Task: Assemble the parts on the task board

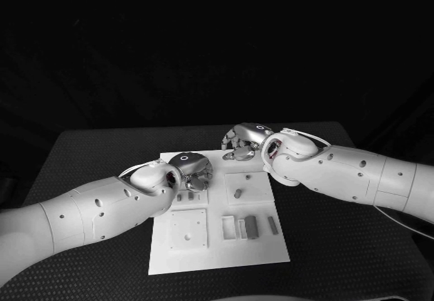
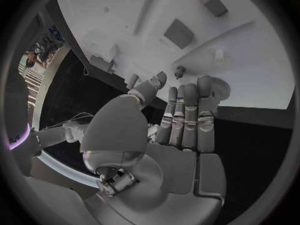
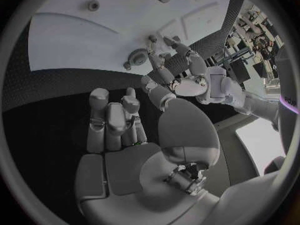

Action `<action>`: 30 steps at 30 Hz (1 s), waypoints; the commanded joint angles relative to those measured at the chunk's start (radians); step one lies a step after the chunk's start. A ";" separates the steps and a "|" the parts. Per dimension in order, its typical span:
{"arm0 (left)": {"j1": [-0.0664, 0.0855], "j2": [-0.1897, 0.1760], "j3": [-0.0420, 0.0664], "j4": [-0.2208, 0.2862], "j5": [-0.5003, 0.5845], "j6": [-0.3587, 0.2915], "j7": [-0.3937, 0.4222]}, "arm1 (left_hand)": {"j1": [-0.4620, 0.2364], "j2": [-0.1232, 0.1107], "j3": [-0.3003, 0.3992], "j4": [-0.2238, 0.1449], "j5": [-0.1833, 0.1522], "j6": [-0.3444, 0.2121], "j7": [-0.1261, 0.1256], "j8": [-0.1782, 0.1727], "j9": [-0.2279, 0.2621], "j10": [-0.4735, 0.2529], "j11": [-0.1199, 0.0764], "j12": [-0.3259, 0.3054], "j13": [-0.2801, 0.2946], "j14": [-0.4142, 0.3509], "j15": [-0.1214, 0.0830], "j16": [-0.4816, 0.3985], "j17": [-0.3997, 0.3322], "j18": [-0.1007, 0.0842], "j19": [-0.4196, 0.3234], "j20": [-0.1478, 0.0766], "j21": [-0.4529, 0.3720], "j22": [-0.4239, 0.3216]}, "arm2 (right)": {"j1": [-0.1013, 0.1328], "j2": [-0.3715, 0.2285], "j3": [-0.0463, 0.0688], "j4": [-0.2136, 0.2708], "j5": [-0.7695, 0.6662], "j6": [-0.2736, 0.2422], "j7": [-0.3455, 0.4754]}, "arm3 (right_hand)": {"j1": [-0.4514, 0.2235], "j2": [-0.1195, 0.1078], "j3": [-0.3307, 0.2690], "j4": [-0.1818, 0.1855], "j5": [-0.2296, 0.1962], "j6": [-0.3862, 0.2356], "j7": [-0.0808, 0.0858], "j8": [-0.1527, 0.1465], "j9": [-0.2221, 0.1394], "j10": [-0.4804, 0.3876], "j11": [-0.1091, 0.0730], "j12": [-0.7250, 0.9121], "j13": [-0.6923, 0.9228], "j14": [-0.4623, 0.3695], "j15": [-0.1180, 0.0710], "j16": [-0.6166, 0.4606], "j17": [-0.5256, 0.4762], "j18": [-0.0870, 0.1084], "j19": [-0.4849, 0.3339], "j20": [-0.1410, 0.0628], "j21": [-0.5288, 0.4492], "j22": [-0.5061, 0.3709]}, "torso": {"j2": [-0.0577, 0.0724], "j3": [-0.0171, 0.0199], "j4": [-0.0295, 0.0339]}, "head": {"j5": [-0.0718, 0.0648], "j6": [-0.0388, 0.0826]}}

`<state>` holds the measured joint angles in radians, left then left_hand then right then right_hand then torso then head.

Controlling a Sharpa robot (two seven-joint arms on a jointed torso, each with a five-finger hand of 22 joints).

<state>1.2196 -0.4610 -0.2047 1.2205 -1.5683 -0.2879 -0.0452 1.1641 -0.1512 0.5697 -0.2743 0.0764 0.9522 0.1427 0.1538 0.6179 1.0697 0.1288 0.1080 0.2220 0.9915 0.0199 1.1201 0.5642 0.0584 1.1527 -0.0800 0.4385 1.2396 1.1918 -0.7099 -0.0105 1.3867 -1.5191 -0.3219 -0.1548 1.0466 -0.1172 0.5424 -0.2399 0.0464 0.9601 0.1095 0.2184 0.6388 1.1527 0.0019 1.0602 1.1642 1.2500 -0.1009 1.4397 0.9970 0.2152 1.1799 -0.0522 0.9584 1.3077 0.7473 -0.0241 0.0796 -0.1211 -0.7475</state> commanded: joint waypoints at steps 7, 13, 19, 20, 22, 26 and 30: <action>-0.003 0.017 0.000 -0.033 -0.007 0.017 0.005 | -0.008 -0.001 -0.006 0.000 0.001 -0.008 0.002 -0.001 -0.010 0.008 0.000 -0.012 -0.005 0.016 -0.003 0.028 0.010 0.074 0.020 -0.003 0.018 0.017 | 0.000 0.001 0.001 0.001 -0.002 -0.009 0.000 | -0.006 0.004 0.001 0.007 0.002 -0.005 0.010 -0.006 0.002 0.001 0.005 -0.006 -0.001 -0.003 0.001 -0.004 0.001 0.047 -0.002 -0.007 -0.003 0.009 | -0.001 -0.0006 0.0023 | -0.004 -0.002; -0.007 0.031 0.001 -0.051 -0.007 0.015 0.008 | -0.001 0.012 -0.001 -0.001 0.002 -0.007 0.005 0.002 -0.014 0.015 -0.001 -0.016 -0.007 0.018 -0.005 0.039 0.013 0.077 0.025 -0.005 0.024 0.026 | 0.000 0.002 0.001 0.001 -0.002 -0.008 0.000 | -0.006 0.004 0.001 0.007 0.002 -0.005 0.010 -0.006 0.002 0.001 0.005 -0.006 -0.001 -0.003 0.001 -0.005 0.001 0.047 -0.001 -0.007 -0.004 0.009 | 0.000 -0.0008 0.0010 | -0.004 -0.002; -0.012 0.049 0.001 -0.080 0.000 0.026 0.010 | -0.005 0.026 0.003 0.005 0.002 -0.010 0.006 0.002 -0.018 0.012 0.001 -0.024 -0.010 0.013 -0.003 0.040 0.012 0.076 0.020 -0.003 0.023 0.030 | 0.000 0.004 0.001 0.001 0.003 -0.003 0.003 | -0.005 0.004 0.002 0.007 0.002 -0.005 0.010 -0.006 0.002 0.002 0.005 -0.006 -0.001 -0.002 0.001 -0.005 0.001 0.047 -0.001 -0.007 -0.004 0.009 | -0.001 -0.0007 0.0017 | -0.004 -0.004; -0.013 0.050 0.001 -0.082 0.000 0.028 0.009 | -0.005 0.028 0.004 0.005 0.002 -0.010 0.006 0.002 -0.018 0.011 0.001 -0.025 -0.011 0.012 -0.002 0.040 0.012 0.076 0.019 -0.003 0.022 0.030 | 0.000 0.004 0.001 0.001 0.004 -0.003 0.003 | -0.005 0.004 0.002 0.007 0.002 -0.005 0.010 -0.006 0.002 0.002 0.005 -0.006 -0.001 -0.003 0.001 -0.005 0.000 0.047 -0.001 -0.007 -0.004 0.009 | -0.001 -0.0006 0.0020 | -0.004 -0.003; -0.014 0.053 0.001 -0.088 -0.001 0.035 0.007 | -0.004 0.029 0.004 0.004 0.002 -0.010 0.006 0.002 -0.018 0.012 0.001 -0.025 -0.011 0.012 -0.002 0.040 0.012 0.077 0.019 -0.003 0.023 0.031 | 0.000 0.004 0.001 0.001 0.004 -0.002 0.003 | -0.005 0.004 0.002 0.007 0.002 -0.005 0.010 -0.006 0.002 0.002 0.005 -0.006 -0.001 -0.003 0.001 -0.005 0.001 0.047 -0.001 -0.007 -0.004 0.009 | 0.000 -0.0002 0.0013 | -0.005 -0.003; -0.016 0.052 0.001 -0.093 -0.003 0.048 0.004 | -0.001 0.031 0.005 0.001 0.001 -0.005 0.009 0.007 -0.021 0.028 -0.003 -0.021 -0.008 0.018 -0.006 0.051 0.014 0.079 0.027 -0.005 0.030 0.040 | 0.000 0.002 0.001 0.001 0.004 -0.001 0.003 | -0.005 0.005 0.002 0.007 0.002 -0.005 0.010 -0.006 0.002 0.002 0.005 -0.006 -0.001 -0.002 0.001 -0.005 0.001 0.047 -0.001 -0.007 -0.004 0.009 | -0.001 0.0000 0.0016 | -0.005 -0.005; -0.022 0.052 0.001 -0.089 -0.004 0.043 0.005 | 0.000 0.034 0.005 0.000 0.002 0.001 0.010 0.013 -0.024 0.050 -0.012 -0.015 -0.001 0.036 -0.015 0.066 0.017 0.082 0.045 -0.013 0.041 0.050 | 0.000 0.002 0.001 0.001 0.008 0.004 0.005 | -0.005 0.005 0.002 0.007 0.002 -0.005 0.010 -0.006 0.002 0.002 0.005 -0.006 -0.001 -0.001 0.001 -0.004 0.003 0.047 -0.001 -0.008 -0.004 0.009 | -0.001 0.0000 0.0029 | -0.007 -0.007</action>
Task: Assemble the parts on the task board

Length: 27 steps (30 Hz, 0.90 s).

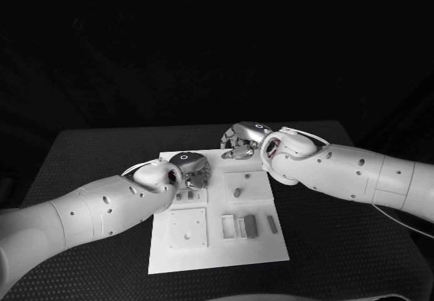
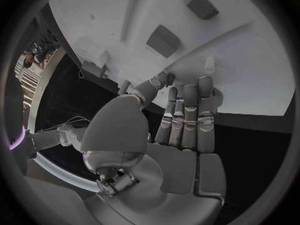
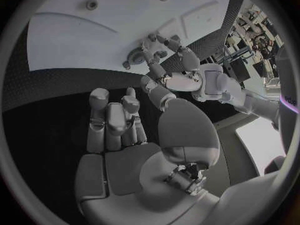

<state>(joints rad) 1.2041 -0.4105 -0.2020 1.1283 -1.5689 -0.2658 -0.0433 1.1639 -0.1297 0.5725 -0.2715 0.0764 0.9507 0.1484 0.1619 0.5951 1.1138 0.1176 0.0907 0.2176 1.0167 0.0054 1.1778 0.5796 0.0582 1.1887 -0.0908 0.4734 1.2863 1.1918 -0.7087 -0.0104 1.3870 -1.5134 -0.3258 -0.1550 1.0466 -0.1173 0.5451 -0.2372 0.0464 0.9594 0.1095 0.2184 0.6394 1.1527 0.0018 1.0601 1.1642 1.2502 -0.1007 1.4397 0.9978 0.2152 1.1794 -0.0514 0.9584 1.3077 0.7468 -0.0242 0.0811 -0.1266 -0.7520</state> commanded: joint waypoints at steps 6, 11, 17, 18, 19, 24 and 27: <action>-0.007 0.004 -0.001 0.001 -0.007 0.026 0.000 | 0.002 0.015 0.005 -0.005 0.002 0.013 0.005 0.013 -0.004 0.023 -0.008 0.006 0.010 0.024 -0.007 0.019 0.003 0.083 0.022 -0.008 0.015 0.013 | 0.000 0.004 0.000 -0.001 0.002 0.007 0.006 | -0.005 0.006 -0.001 0.005 0.002 -0.004 0.010 -0.006 0.002 0.002 0.005 -0.006 -0.001 -0.001 0.001 -0.004 0.001 0.047 0.000 -0.008 -0.004 0.009 | -0.001 0.0001 0.0014 | 0.001 -0.004; -0.008 0.004 -0.001 -0.005 -0.008 0.032 0.002 | 0.003 0.018 0.006 -0.006 0.002 0.020 0.004 0.018 -0.006 0.034 -0.012 0.009 0.016 0.028 -0.011 0.025 0.004 0.083 0.028 -0.011 0.020 0.020 | 0.000 0.003 0.000 -0.001 0.002 0.007 0.006 | -0.005 0.006 -0.001 0.005 0.002 -0.004 0.010 -0.006 0.002 0.002 0.005 -0.006 -0.001 -0.001 0.001 -0.004 0.001 0.047 0.000 -0.009 -0.004 0.009 | -0.001 0.0000 0.0005 | 0.001 -0.004; -0.013 0.007 -0.001 -0.009 -0.023 0.041 0.007 | 0.010 0.021 0.010 -0.010 0.002 0.039 -0.005 0.030 -0.008 0.054 -0.021 0.014 0.028 0.038 -0.020 0.042 0.009 0.083 0.040 -0.020 0.031 0.033 | 0.000 0.003 0.000 -0.002 0.002 0.007 0.006 | -0.005 0.006 -0.001 0.005 0.002 -0.004 0.010 -0.006 0.002 0.002 0.005 -0.006 -0.001 0.000 0.001 -0.004 0.003 0.047 0.001 -0.009 -0.004 0.009 | -0.001 -0.0003 0.0001 | 0.000 -0.006; -0.015 0.008 -0.001 -0.008 -0.023 0.043 0.006 | 0.011 0.021 0.010 -0.010 0.002 0.039 -0.005 0.030 -0.009 0.054 -0.021 0.013 0.029 0.039 -0.021 0.045 0.009 0.083 0.042 -0.021 0.033 0.035 | 0.000 0.003 0.000 -0.002 0.002 0.007 0.007 | -0.005 0.006 -0.001 0.005 0.002 -0.004 0.010 -0.006 0.002 0.002 0.005 -0.006 -0.001 0.000 0.001 -0.004 0.003 0.047 0.001 -0.009 -0.004 0.009 | -0.001 -0.0005 0.0000 | -0.001 -0.006; -0.016 0.008 -0.001 -0.008 -0.024 0.043 0.005 | 0.012 0.022 0.011 -0.010 0.002 0.039 -0.005 0.031 -0.009 0.055 -0.022 0.013 0.029 0.040 -0.021 0.046 0.010 0.083 0.043 -0.021 0.034 0.036 | 0.000 0.003 0.000 -0.002 0.002 0.007 0.007 | -0.005 0.006 -0.001 0.005 0.002 -0.004 0.010 -0.006 0.002 0.002 0.005 -0.006 -0.001 0.001 0.001 -0.004 0.004 0.047 0.001 -0.009 -0.004 0.009 | -0.001 -0.0006 0.0000 | -0.001 -0.006; -0.019 0.010 -0.001 -0.010 -0.027 0.045 0.002 | 0.015 0.027 0.013 -0.011 0.001 0.045 -0.006 0.034 -0.012 0.063 -0.025 0.014 0.034 0.045 -0.024 0.055 0.012 0.083 0.050 -0.025 0.041 0.042 | 0.000 0.003 0.000 -0.003 0.003 0.002 0.011 | -0.005 0.007 -0.001 0.004 0.002 -0.005 0.010 -0.006 0.002 0.002 0.005 -0.006 -0.001 0.000 0.001 -0.004 0.002 0.047 0.001 -0.009 -0.004 0.009 | 0.000 -0.0014 0.0002 | -0.002 -0.006; -0.019 0.009 -0.001 -0.013 -0.030 0.044 0.000 | 0.019 0.031 0.015 -0.012 0.000 0.053 -0.009 0.039 -0.013 0.072 -0.028 0.016 0.039 0.049 -0.028 0.063 0.014 0.083 0.055 -0.028 0.046 0.044 | 0.000 0.002 0.000 -0.004 0.022 -0.012 0.017 | -0.004 0.005 -0.001 0.003 0.002 -0.006 0.010 -0.007 0.002 0.002 0.005 -0.006 -0.001 -0.010 0.001 -0.009 -0.015 0.047 0.000 -0.009 -0.005 0.009 | -0.001 -0.0008 0.0005 | -0.002 -0.007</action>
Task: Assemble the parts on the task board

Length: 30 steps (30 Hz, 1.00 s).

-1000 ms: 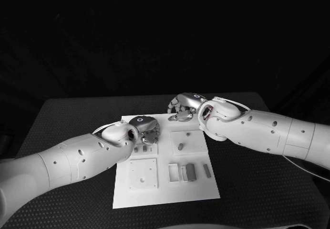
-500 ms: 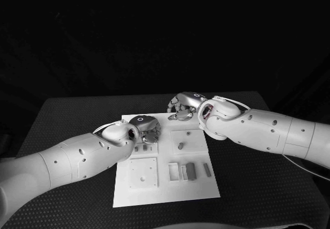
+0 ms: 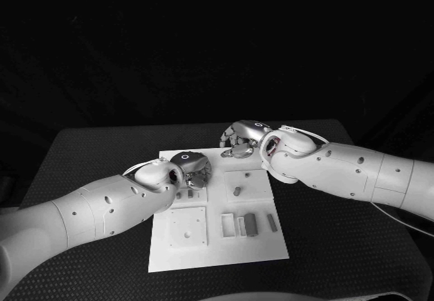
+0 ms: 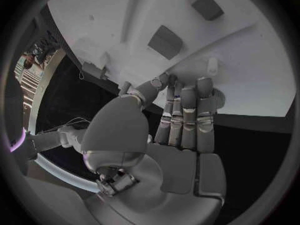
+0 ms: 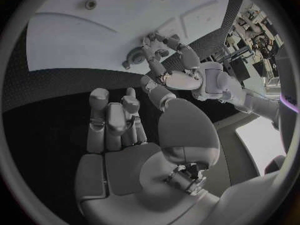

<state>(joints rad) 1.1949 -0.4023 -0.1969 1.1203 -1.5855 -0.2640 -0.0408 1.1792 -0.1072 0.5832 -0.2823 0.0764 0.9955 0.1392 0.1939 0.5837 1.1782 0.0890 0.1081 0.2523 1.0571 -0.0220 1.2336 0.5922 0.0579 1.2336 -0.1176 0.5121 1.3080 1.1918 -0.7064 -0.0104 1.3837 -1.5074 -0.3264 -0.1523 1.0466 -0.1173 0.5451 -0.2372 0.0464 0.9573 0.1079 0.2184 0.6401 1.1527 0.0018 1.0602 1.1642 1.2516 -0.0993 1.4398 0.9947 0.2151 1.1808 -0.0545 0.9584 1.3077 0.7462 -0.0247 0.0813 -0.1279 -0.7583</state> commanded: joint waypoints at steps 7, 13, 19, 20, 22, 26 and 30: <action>-0.011 0.002 -0.006 -0.012 -0.016 0.043 -0.005 | 0.010 0.014 0.010 -0.002 -0.002 0.020 -0.005 0.015 -0.002 0.019 -0.004 0.000 0.011 0.013 -0.005 0.012 0.001 0.083 0.015 -0.005 0.013 0.022 | 0.000 -0.001 0.000 0.000 0.021 -0.012 0.015 | -0.003 0.005 0.001 0.001 0.002 -0.014 0.015 -0.013 0.001 -0.008 0.008 -0.014 -0.004 -0.028 0.002 -0.029 -0.038 0.047 -0.013 -0.001 -0.017 0.005 | 0.000 -0.0001 0.0010 | -0.001 -0.002; -0.016 0.006 -0.007 -0.018 -0.021 0.047 -0.006 | 0.013 0.015 0.012 -0.003 -0.002 0.028 -0.008 0.020 -0.003 0.028 -0.008 0.001 0.015 0.018 -0.008 0.016 0.001 0.082 0.019 -0.008 0.017 0.022 | 0.000 0.001 0.000 0.000 0.021 -0.011 0.015 | -0.003 0.005 0.001 0.001 0.002 -0.015 0.015 -0.013 0.001 -0.008 0.008 -0.015 -0.004 -0.028 0.002 -0.029 -0.038 0.047 -0.013 0.000 -0.017 0.005 | -0.001 -0.0001 -0.0002 | -0.001 -0.003; -0.018 0.005 -0.007 -0.021 -0.022 0.047 -0.007 | 0.013 0.021 0.013 -0.001 -0.003 0.034 -0.011 0.024 -0.004 0.036 -0.010 0.002 0.018 0.020 -0.011 0.017 -0.001 0.081 0.021 -0.010 0.019 0.021 | 0.000 0.000 0.000 -0.001 0.025 -0.018 0.019 | -0.003 0.005 0.001 0.001 0.002 -0.015 0.015 -0.013 0.001 -0.008 0.008 -0.015 -0.004 -0.028 0.003 -0.030 -0.038 0.047 -0.013 0.000 -0.018 0.005 | 0.000 -0.0001 -0.0003 | -0.002 -0.003; -0.018 0.005 -0.007 -0.021 -0.022 0.045 -0.007 | 0.013 0.021 0.013 -0.001 -0.003 0.035 -0.011 0.025 -0.004 0.036 -0.011 0.002 0.019 0.020 -0.011 0.017 -0.001 0.081 0.021 -0.010 0.019 0.021 | 0.000 -0.001 0.000 -0.002 0.032 -0.022 0.021 | -0.003 0.005 0.001 0.001 0.002 -0.016 0.016 -0.014 0.001 -0.009 0.009 -0.016 -0.005 -0.028 0.003 -0.031 -0.039 0.047 -0.014 0.000 -0.018 0.004 | 0.000 0.0001 -0.0002 | -0.003 -0.003; -0.018 0.004 -0.006 -0.020 -0.022 0.043 -0.007 | 0.014 0.022 0.014 -0.001 -0.002 0.035 -0.012 0.025 -0.004 0.038 -0.011 0.002 0.019 0.021 -0.011 0.017 -0.001 0.081 0.021 -0.011 0.019 0.021 | 0.000 -0.001 0.000 -0.003 0.051 -0.028 0.026 | -0.005 0.003 0.003 0.002 0.002 -0.022 0.017 -0.017 0.002 -0.021 0.010 -0.031 -0.013 -0.038 0.005 -0.056 -0.052 0.047 -0.025 0.006 -0.034 -0.003 | 0.000 0.0001 0.0000 | -0.003 -0.004; -0.018 0.003 -0.006 -0.020 -0.022 0.038 -0.005 | 0.022 0.025 0.020 -0.004 -0.003 0.037 -0.012 0.027 -0.006 0.049 -0.016 0.004 0.024 0.026 -0.016 0.020 -0.002 0.081 0.026 -0.014 0.022 0.021 | 0.000 -0.003 0.000 -0.010 0.097 -0.054 0.042 | -0.014 -0.008 0.021 0.007 0.004 -0.061 0.027 -0.034 0.003 -0.058 0.021 -0.169 -0.115 -0.079 0.018 -0.217 -0.133 0.040 -0.090 0.046 -0.139 -0.062 | -0.001 -0.0002 -0.0002 | -0.003 -0.003; -0.018 0.003 -0.006 -0.020 -0.022 0.035 -0.004 | 0.032 0.025 0.029 -0.005 -0.006 0.042 -0.014 0.030 -0.007 0.056 -0.018 0.004 0.027 0.027 -0.018 0.019 -0.004 0.079 0.026 -0.016 0.022 0.020 | 0.000 -0.003 0.000 -0.014 0.128 -0.067 0.050 | -0.019 -0.008 0.031 0.005 0.003 -0.083 0.042 -0.039 0.012 -0.079 0.036 -0.293 -0.221 -0.102 0.031 -0.376 -0.205 0.032 -0.142 0.086 -0.242 -0.128 | -0.001 0.0000 0.0006 | -0.003 -0.003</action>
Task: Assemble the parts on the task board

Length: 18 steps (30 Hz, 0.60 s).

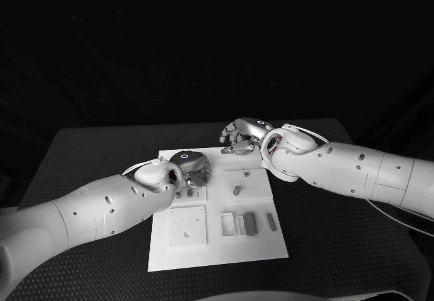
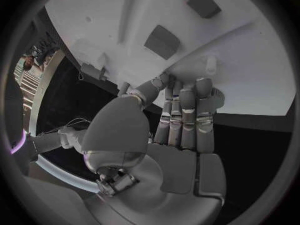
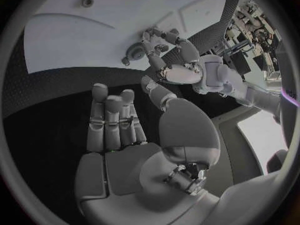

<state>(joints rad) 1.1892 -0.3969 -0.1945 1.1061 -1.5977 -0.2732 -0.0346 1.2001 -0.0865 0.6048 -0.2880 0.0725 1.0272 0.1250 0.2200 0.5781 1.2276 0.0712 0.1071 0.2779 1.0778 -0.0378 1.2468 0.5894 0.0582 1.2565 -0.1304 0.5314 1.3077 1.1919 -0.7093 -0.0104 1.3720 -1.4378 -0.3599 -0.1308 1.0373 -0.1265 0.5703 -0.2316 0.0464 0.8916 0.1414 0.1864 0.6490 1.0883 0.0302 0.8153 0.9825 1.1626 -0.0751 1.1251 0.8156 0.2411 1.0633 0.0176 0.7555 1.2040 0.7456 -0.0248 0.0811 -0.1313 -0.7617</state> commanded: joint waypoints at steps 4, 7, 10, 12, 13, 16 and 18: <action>-0.013 -0.004 -0.009 -0.004 -0.009 0.038 -0.010 | 0.022 0.004 0.017 0.000 -0.004 0.012 -0.001 0.006 -0.003 0.009 -0.002 0.003 0.004 0.007 -0.004 0.005 -0.003 0.078 0.003 -0.005 0.003 0.020 | 0.000 0.000 0.000 -0.005 0.075 -0.040 0.036 | -0.016 0.001 0.015 -0.002 0.003 -0.029 0.020 -0.008 0.009 -0.043 0.024 -0.152 -0.129 -0.052 0.029 -0.185 -0.073 -0.006 -0.088 0.044 -0.120 -0.070 | 0.000 0.0001 0.0002 | 0.000 0.001; -0.013 -0.005 -0.009 -0.004 -0.009 0.036 -0.010 | 0.027 0.004 0.022 0.000 -0.004 0.013 -0.001 0.007 -0.003 0.012 -0.002 0.003 0.005 0.008 -0.004 0.005 -0.004 0.077 0.003 -0.006 0.003 0.020 | 0.000 0.000 0.000 -0.008 0.087 -0.050 0.040 | -0.023 0.001 0.021 -0.008 0.002 -0.035 0.032 -0.006 0.016 -0.058 0.035 -0.238 -0.214 -0.086 0.054 -0.294 -0.113 -0.027 -0.181 0.077 -0.211 -0.117 | 0.000 -0.0002 0.0002 | 0.000 0.000; -0.013 -0.005 -0.009 -0.003 -0.009 0.034 -0.009 | 0.030 0.003 0.025 0.000 -0.005 0.014 -0.001 0.008 -0.004 0.013 -0.003 0.002 0.006 0.009 -0.005 0.005 -0.004 0.076 0.003 -0.007 0.003 0.020 | 0.000 0.000 0.000 -0.011 0.103 -0.052 0.045 | -0.022 0.001 0.015 -0.015 0.003 -0.040 0.039 -0.003 0.021 -0.061 0.044 -0.299 -0.283 -0.103 0.078 -0.375 -0.136 -0.034 -0.220 0.095 -0.252 -0.136 | 0.000 -0.0004 0.0004 | -0.001 0.001; -0.013 -0.005 -0.009 -0.002 -0.009 0.032 -0.008 | 0.031 0.003 0.027 0.000 -0.005 0.015 -0.002 0.008 -0.004 0.014 -0.003 0.002 0.007 0.009 -0.005 0.005 -0.005 0.076 0.004 -0.007 0.003 0.020 | 0.000 0.000 0.000 -0.013 0.106 -0.054 0.048 | -0.022 0.004 0.013 -0.018 0.001 -0.043 0.043 -0.002 0.023 -0.062 0.050 -0.331 -0.322 -0.125 0.097 -0.427 -0.152 -0.042 -0.255 0.106 -0.277 -0.144 | 0.000 -0.0004 0.0007 | 0.000 0.000; -0.013 -0.005 -0.009 -0.002 -0.009 0.031 -0.007 | 0.032 0.003 0.027 0.000 -0.005 0.015 -0.002 0.008 -0.004 0.015 -0.003 0.002 0.007 0.009 -0.005 0.006 -0.005 0.076 0.004 -0.007 0.004 0.020 | 0.000 0.000 0.000 -0.013 0.110 -0.055 0.049 | -0.020 0.003 0.010 -0.019 0.002 -0.044 0.043 -0.001 0.023 -0.059 0.051 -0.343 -0.339 -0.125 0.101 -0.445 -0.155 -0.042 -0.261 0.109 -0.283 -0.145 | 0.000 -0.0005 0.0008 | 0.000 0.000; -0.013 -0.005 -0.009 -0.003 -0.009 0.030 -0.003 | 0.034 0.003 0.029 0.000 -0.005 0.017 -0.002 0.009 -0.004 0.017 -0.004 0.002 0.008 0.010 -0.006 0.006 -0.005 0.075 0.004 -0.007 0.004 0.020 | 0.000 0.000 0.000 -0.016 0.124 -0.054 0.055 | -0.019 0.005 0.008 -0.022 0.002 -0.048 0.046 -0.001 0.024 -0.072 0.061 -0.377 -0.378 -0.157 0.122 -0.498 -0.168 -0.052 -0.304 0.120 -0.311 -0.152 | 0.000 -0.0006 0.0010 | 0.000 0.000; -0.013 -0.005 -0.009 -0.003 -0.009 0.023 -0.004 | 0.032 0.001 0.028 0.001 -0.007 0.018 -0.003 0.011 -0.004 0.019 -0.004 0.002 0.009 0.011 -0.006 0.006 -0.006 0.075 0.005 -0.008 0.004 0.020 | 0.000 0.000 0.000 -0.018 0.134 -0.051 0.059 | -0.017 0.007 0.009 -0.025 0.002 -0.051 0.048 -0.001 0.024 -0.087 0.071 -0.405 -0.407 -0.198 0.146 -0.545 -0.183 -0.063 -0.348 0.129 -0.340 -0.161 | 0.000 -0.0006 0.0009 | 0.000 0.001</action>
<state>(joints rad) 1.1872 -0.3995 -0.1956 1.1082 -1.5984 -0.2829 -0.0294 1.2251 -0.0829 0.6279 -0.2871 0.0673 1.0380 0.1213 0.2249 0.5754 1.2368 0.0655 0.1063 0.2850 1.0817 -0.0418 1.2467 0.5848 0.0576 1.2604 -0.1335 0.5314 1.3074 1.1921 -0.7094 -0.0105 1.3544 -1.3382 -0.4016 -0.0962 1.0253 -0.1224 0.5797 -0.2525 0.0464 0.8435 0.1861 0.1817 0.6719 1.0036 0.1006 0.4132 0.5790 0.9714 0.0692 0.5859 0.6342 0.1926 0.7201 0.1458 0.4193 1.0439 0.7451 -0.0253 0.0820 -0.1317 -0.7610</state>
